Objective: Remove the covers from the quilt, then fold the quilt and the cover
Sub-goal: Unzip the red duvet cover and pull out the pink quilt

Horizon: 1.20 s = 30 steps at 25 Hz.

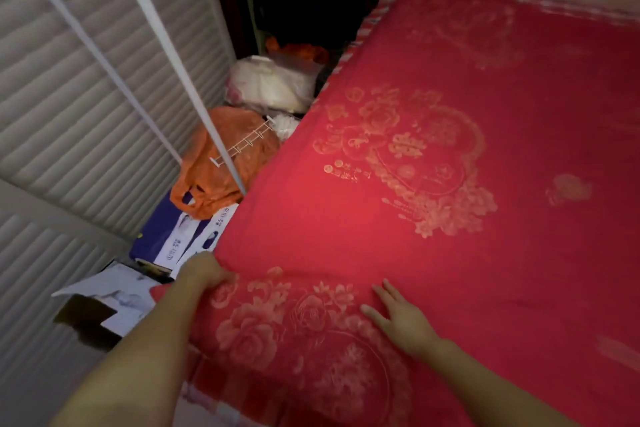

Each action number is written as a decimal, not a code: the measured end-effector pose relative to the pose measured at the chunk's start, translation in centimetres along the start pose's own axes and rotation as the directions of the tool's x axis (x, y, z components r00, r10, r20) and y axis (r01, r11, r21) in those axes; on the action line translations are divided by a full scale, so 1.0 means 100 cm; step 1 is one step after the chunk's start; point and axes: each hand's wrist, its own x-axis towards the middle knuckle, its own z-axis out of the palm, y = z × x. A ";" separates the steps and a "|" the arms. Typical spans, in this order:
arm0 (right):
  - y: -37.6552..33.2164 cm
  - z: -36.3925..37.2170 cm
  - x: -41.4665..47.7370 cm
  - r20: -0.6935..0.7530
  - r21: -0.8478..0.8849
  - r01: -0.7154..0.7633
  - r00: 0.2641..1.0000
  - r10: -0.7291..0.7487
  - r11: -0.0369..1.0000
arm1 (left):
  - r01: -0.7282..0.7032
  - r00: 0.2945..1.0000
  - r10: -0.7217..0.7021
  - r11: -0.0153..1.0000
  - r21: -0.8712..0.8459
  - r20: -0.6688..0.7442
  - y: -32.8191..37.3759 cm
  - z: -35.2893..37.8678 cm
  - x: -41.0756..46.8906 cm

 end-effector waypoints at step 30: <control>0.227 -0.101 -0.252 0.001 0.509 0.157 0.983 -0.183 0.847 | -0.282 0.840 0.522 0.651 -0.705 0.145 0.430 0.165 -0.340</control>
